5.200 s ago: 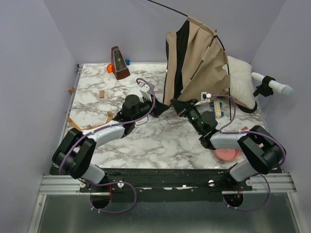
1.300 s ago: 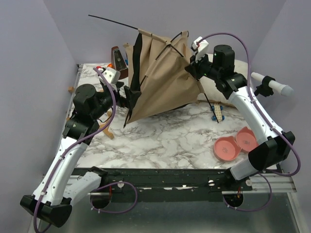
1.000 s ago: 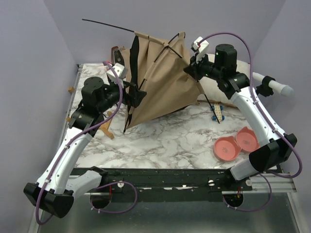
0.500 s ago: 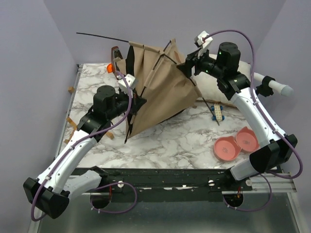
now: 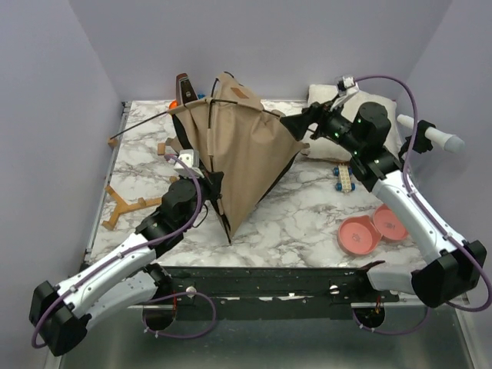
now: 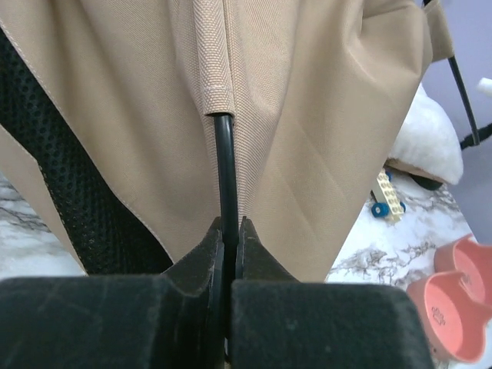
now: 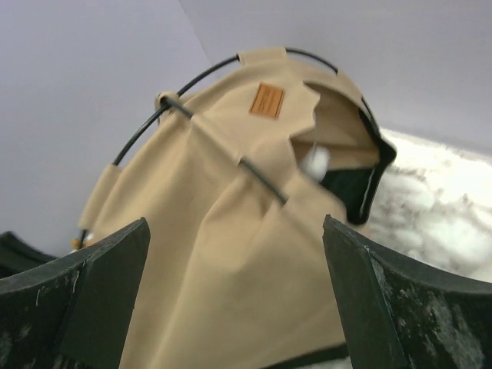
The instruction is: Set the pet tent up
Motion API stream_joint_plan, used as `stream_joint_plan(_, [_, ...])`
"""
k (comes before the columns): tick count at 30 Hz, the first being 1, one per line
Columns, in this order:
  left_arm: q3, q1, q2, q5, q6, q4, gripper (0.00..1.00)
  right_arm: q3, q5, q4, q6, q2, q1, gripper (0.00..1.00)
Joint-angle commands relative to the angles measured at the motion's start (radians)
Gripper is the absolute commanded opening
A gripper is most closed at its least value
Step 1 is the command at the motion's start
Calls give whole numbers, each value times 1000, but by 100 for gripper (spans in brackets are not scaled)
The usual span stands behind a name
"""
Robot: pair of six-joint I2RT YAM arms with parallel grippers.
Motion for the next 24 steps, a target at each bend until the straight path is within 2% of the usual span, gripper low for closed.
stream_joint_plan(1, [62, -48, 146, -92, -132, 137, 3, -165, 90, 101, 202, -101, 8, 100])
stream_joint_plan(2, [74, -49, 174, -29, -130, 140, 15, -212, 99, 119, 214, -120, 9, 100])
stream_joint_plan(4, [89, -49, 209, 76, -101, 140, 54, -279, 123, 136, 242, -141, 14, 100])
stream_joint_plan(5, [96, -48, 213, 112, -80, 127, 76, -289, 136, 116, 247, -142, 18, 100])
stream_joint_plan(7, [134, -36, 210, 180, -10, 41, 98, -297, 160, 74, 234, -141, 38, 100])
stream_joint_plan(10, [213, 33, 189, 259, 67, -168, 99, -295, 267, 26, 209, -137, 101, 100])
stream_joint_plan(16, [275, 239, 59, 522, 174, -353, 99, -262, 490, -37, 165, -82, 282, 100])
stream_joint_plan(20, [405, 313, 59, 495, 327, -553, 99, -251, 599, -18, 154, -44, 412, 100])
stream_joint_plan(22, [410, 346, 50, 363, 371, -574, 99, -254, 672, 13, 144, -20, 488, 100])
stream_joint_plan(24, [358, 375, 18, 234, 391, -524, 99, -253, 734, 47, 138, 12, 556, 100])
